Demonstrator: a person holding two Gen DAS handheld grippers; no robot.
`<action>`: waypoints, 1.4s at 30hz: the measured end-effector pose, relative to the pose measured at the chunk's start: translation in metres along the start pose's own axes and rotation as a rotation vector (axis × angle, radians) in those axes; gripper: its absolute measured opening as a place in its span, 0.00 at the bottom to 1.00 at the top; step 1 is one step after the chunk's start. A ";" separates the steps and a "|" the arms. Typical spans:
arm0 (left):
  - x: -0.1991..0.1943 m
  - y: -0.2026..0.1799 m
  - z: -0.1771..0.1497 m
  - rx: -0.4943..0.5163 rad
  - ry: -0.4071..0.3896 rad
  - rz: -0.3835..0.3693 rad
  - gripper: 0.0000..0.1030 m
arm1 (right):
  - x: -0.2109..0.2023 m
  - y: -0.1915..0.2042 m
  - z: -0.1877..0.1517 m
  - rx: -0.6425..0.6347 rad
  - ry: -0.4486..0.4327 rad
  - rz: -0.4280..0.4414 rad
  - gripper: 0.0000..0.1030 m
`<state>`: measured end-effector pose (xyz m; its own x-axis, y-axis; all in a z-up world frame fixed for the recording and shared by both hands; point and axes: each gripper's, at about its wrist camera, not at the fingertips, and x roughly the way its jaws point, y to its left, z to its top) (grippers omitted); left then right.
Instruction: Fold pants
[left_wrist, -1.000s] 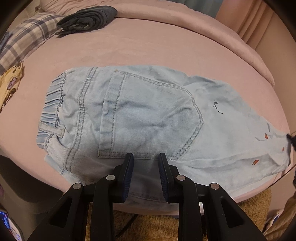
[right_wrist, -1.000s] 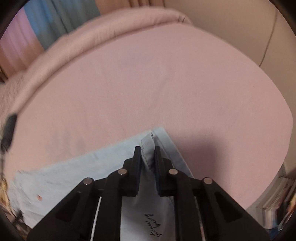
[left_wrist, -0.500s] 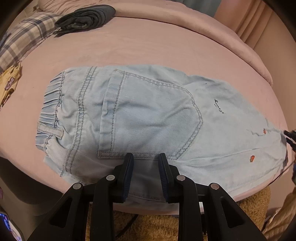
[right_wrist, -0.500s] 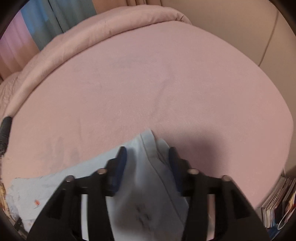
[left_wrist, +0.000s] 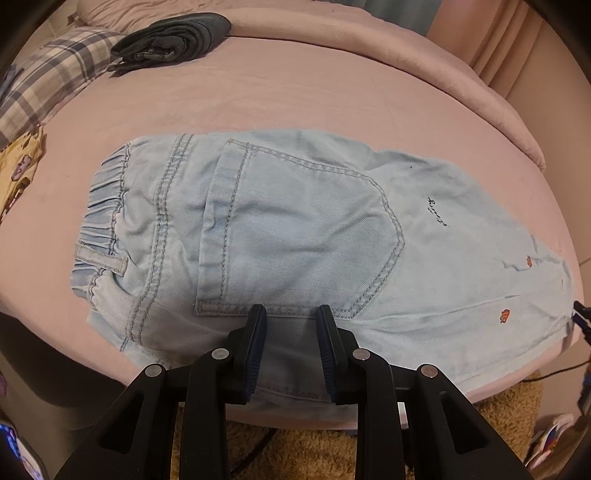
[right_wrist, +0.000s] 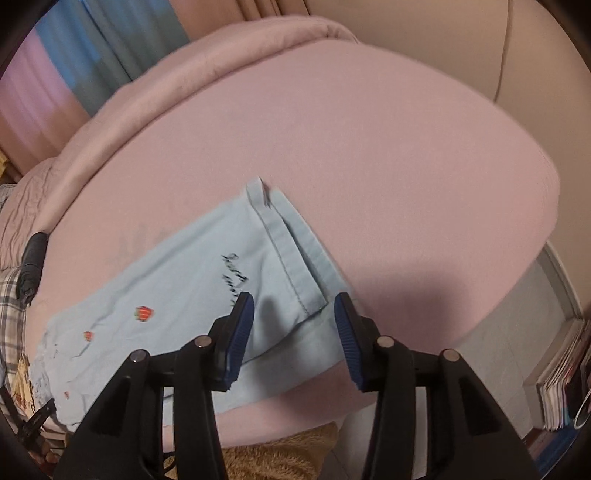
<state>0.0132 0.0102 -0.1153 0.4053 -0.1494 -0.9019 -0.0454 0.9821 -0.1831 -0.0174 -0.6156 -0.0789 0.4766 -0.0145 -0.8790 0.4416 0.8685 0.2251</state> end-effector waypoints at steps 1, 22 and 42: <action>0.000 0.001 0.000 0.000 -0.001 -0.003 0.26 | 0.004 0.002 -0.002 -0.007 -0.003 -0.014 0.34; -0.006 0.031 0.009 -0.029 0.072 -0.101 0.26 | -0.002 0.004 -0.034 -0.025 -0.060 -0.142 0.18; -0.064 0.149 -0.003 -0.339 -0.027 -0.020 0.26 | -0.052 0.109 -0.082 -0.274 -0.088 0.028 0.41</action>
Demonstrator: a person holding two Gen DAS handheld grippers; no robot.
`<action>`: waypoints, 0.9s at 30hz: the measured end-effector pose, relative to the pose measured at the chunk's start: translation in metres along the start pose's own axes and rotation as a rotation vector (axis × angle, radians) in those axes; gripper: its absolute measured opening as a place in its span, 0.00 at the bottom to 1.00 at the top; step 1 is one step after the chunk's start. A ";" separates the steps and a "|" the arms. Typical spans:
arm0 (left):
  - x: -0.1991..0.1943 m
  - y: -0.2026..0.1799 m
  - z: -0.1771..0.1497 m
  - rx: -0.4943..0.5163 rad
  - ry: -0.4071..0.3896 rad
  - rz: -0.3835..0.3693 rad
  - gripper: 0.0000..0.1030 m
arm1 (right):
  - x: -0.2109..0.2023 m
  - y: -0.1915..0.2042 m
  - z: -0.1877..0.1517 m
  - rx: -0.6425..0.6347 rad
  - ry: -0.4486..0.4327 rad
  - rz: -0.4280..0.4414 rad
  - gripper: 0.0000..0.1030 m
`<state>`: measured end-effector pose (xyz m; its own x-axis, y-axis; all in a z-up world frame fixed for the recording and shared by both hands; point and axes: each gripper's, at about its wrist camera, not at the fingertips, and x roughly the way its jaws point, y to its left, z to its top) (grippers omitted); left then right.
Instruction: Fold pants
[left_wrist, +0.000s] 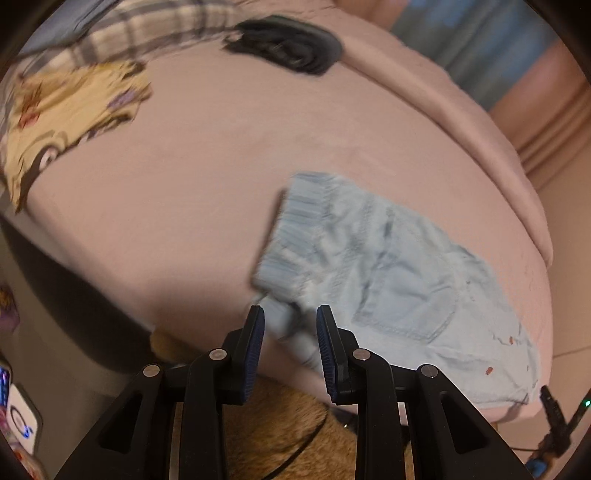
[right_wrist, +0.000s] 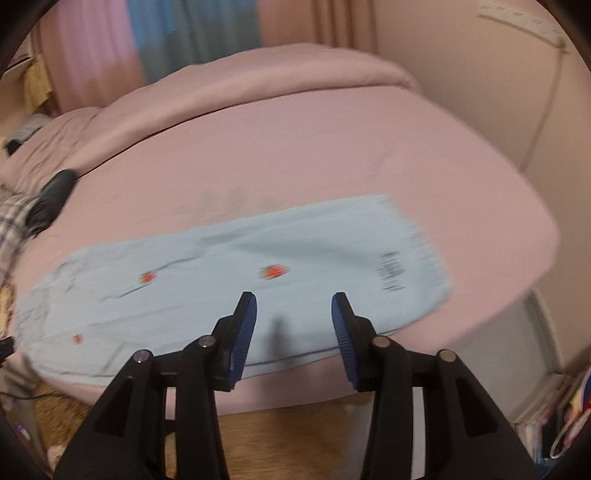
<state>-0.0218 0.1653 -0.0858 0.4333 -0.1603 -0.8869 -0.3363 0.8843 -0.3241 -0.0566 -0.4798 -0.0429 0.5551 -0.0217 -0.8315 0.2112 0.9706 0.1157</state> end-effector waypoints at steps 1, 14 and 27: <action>0.001 0.001 -0.002 -0.009 0.006 0.007 0.26 | 0.003 0.004 0.000 -0.001 0.007 0.009 0.41; 0.037 -0.020 0.010 -0.061 0.012 -0.041 0.40 | 0.026 0.060 -0.026 0.023 0.084 0.165 0.56; -0.017 -0.018 -0.022 -0.065 -0.144 -0.053 0.17 | 0.029 0.103 -0.034 -0.076 0.118 0.146 0.54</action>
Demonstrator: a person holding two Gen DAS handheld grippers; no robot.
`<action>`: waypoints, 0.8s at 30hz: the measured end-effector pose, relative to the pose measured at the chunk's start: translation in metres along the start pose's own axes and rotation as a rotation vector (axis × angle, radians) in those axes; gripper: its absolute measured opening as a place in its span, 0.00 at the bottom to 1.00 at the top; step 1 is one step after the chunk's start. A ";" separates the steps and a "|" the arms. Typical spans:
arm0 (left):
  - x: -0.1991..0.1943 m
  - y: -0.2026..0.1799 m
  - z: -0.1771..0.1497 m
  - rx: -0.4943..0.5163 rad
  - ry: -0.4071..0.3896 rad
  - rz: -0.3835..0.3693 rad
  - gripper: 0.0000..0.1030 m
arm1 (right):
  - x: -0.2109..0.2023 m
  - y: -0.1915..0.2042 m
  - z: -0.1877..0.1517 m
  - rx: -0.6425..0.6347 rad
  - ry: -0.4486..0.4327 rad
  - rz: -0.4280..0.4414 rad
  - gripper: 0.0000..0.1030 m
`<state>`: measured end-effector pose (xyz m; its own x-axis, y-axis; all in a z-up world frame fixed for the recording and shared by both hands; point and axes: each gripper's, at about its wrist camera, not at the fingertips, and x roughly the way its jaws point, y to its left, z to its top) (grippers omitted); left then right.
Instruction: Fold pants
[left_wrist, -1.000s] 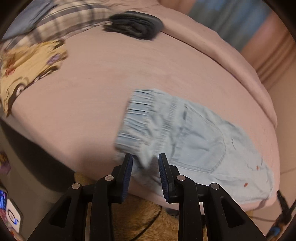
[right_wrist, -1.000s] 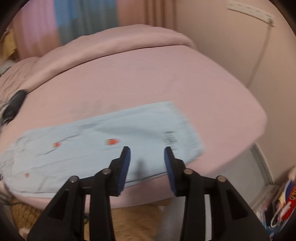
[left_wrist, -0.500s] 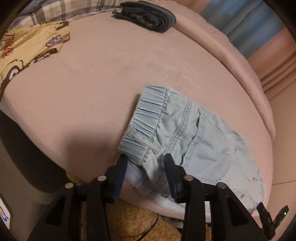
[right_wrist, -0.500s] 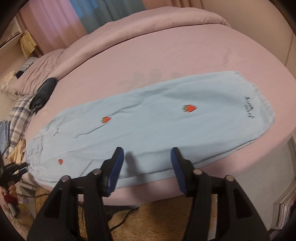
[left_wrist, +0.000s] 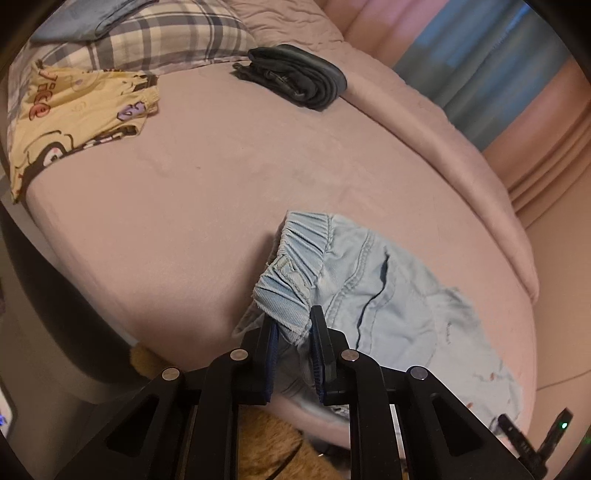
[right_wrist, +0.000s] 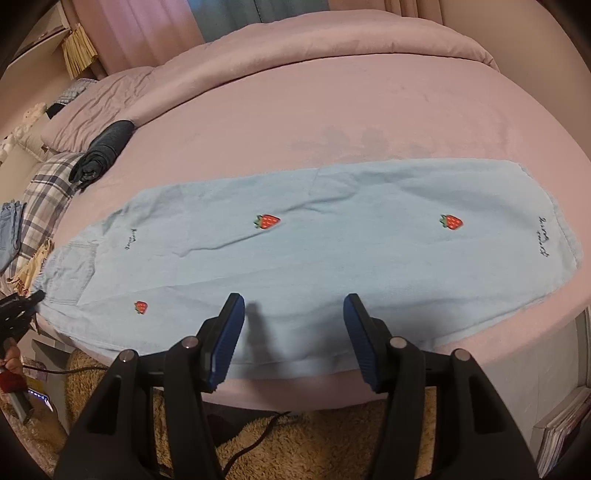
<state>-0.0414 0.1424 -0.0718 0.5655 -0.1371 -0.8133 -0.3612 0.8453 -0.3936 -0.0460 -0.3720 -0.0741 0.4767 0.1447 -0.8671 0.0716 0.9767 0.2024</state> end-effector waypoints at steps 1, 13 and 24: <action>0.006 -0.001 0.002 0.005 0.009 0.009 0.17 | 0.002 -0.001 -0.001 0.001 0.005 -0.002 0.54; 0.033 -0.002 0.003 0.092 0.110 0.087 0.26 | 0.024 0.024 0.024 -0.057 0.066 -0.047 0.57; 0.021 -0.039 0.054 0.165 -0.023 -0.016 0.39 | 0.100 0.178 0.135 -0.122 0.121 0.295 0.62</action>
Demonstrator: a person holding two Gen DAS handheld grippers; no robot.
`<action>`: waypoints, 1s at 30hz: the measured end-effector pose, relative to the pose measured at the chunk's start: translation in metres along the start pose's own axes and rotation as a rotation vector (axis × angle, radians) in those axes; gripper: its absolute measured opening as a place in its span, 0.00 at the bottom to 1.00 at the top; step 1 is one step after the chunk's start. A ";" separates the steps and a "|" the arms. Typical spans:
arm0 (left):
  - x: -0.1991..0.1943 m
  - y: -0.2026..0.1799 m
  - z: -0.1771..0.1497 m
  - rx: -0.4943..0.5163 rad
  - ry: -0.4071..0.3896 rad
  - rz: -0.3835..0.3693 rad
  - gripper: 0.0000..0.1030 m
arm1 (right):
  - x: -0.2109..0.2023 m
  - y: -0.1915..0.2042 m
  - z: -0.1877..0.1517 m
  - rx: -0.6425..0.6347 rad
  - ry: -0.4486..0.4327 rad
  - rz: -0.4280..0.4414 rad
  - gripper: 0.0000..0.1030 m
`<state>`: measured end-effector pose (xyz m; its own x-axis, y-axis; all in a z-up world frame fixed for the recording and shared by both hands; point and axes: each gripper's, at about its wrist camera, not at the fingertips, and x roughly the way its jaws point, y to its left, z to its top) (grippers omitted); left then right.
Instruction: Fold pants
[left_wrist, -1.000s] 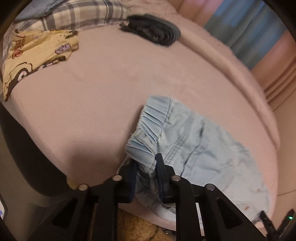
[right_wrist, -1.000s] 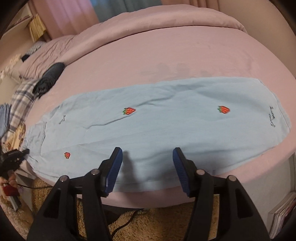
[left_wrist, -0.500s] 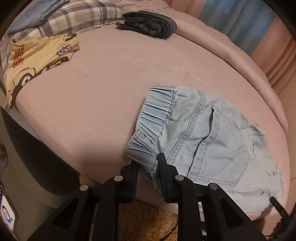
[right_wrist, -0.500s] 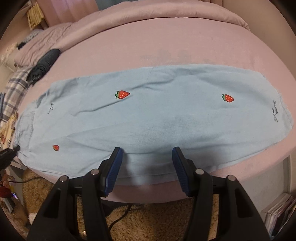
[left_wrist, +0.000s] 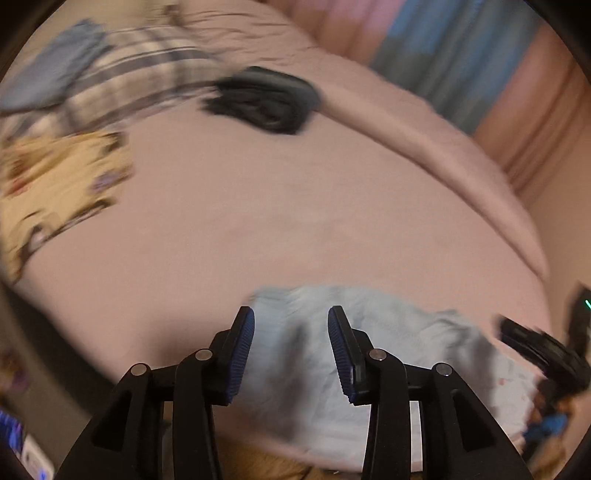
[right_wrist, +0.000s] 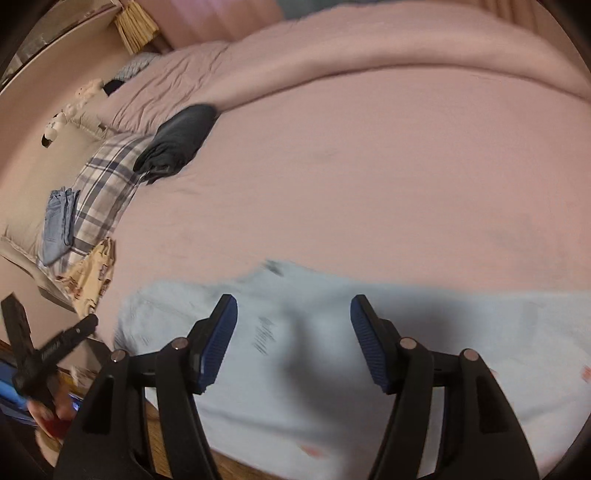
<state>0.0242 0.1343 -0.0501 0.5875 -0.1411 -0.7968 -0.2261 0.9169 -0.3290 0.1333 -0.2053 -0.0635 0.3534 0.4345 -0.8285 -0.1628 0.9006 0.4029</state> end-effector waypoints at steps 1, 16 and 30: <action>0.010 -0.005 0.001 0.027 0.025 -0.011 0.39 | 0.017 0.007 0.008 -0.009 0.021 -0.009 0.62; 0.045 0.006 -0.051 0.151 0.042 0.024 0.32 | 0.054 0.008 0.010 -0.116 0.031 -0.049 0.08; 0.022 -0.010 -0.048 0.187 0.077 0.038 0.30 | 0.051 0.003 0.010 -0.114 -0.022 -0.160 0.11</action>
<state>0.0019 0.1044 -0.0891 0.5181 -0.1269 -0.8458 -0.0946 0.9744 -0.2041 0.1602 -0.1804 -0.1010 0.4032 0.2869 -0.8690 -0.2058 0.9537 0.2194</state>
